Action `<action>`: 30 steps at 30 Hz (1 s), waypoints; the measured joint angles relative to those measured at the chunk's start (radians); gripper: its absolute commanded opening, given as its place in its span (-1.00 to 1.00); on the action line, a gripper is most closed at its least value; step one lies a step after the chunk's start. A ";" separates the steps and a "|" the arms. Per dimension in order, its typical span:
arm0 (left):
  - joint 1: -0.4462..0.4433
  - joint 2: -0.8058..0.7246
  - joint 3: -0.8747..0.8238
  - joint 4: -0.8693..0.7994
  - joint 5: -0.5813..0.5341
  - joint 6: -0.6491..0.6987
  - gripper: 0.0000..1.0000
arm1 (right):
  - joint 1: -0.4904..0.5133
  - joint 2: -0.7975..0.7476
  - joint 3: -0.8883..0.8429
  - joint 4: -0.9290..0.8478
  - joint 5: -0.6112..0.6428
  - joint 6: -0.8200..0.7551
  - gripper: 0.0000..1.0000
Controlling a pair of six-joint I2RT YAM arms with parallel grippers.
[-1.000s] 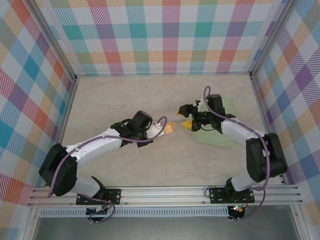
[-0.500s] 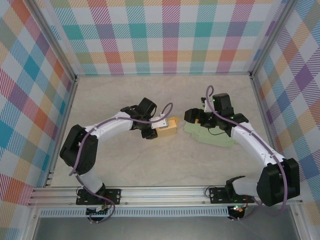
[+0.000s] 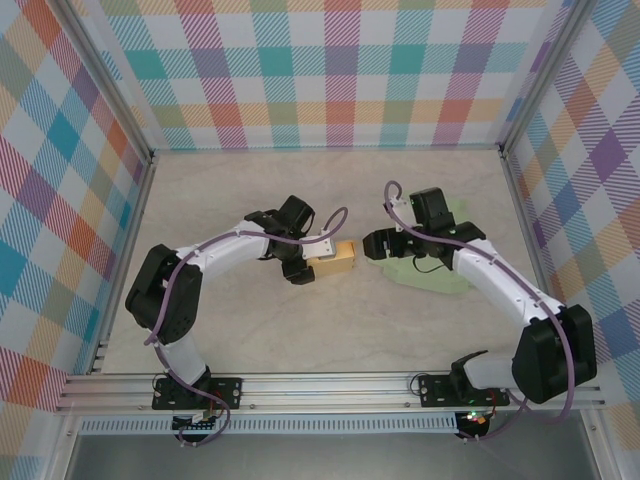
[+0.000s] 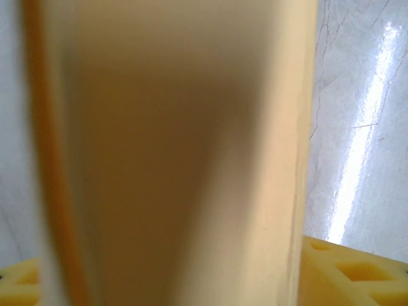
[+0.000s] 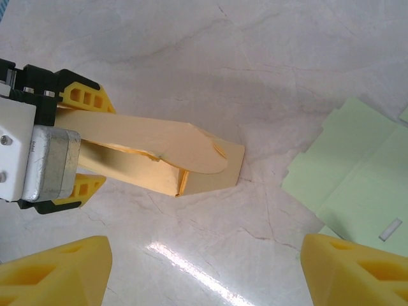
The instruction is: Fold the paper box
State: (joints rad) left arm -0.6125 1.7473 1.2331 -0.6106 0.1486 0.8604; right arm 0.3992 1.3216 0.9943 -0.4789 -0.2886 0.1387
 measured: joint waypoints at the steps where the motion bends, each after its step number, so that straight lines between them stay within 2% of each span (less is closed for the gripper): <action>1: 0.000 -0.002 0.000 0.000 0.000 -0.002 0.34 | 0.001 0.008 0.004 0.000 -0.001 -0.011 0.50; 9: 0.000 -0.023 0.000 0.003 -0.003 -0.004 0.33 | 0.028 0.076 0.023 0.008 -0.005 -0.104 0.53; 20: 0.000 -0.023 0.000 0.003 -0.004 -0.006 0.29 | 0.061 0.211 0.081 0.050 0.069 -0.223 0.53; 23: 0.000 -0.023 0.000 0.003 -0.004 -0.006 0.28 | 0.065 0.235 0.109 0.064 0.077 -0.245 0.44; 30: 0.000 -0.023 0.000 0.003 -0.004 -0.007 0.26 | 0.071 0.271 0.159 0.078 0.064 -0.279 -0.04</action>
State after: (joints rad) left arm -0.6125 1.7248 1.2331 -0.6071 0.1448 0.8536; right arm 0.4702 1.5929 1.1534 -0.4007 -0.2245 -0.1402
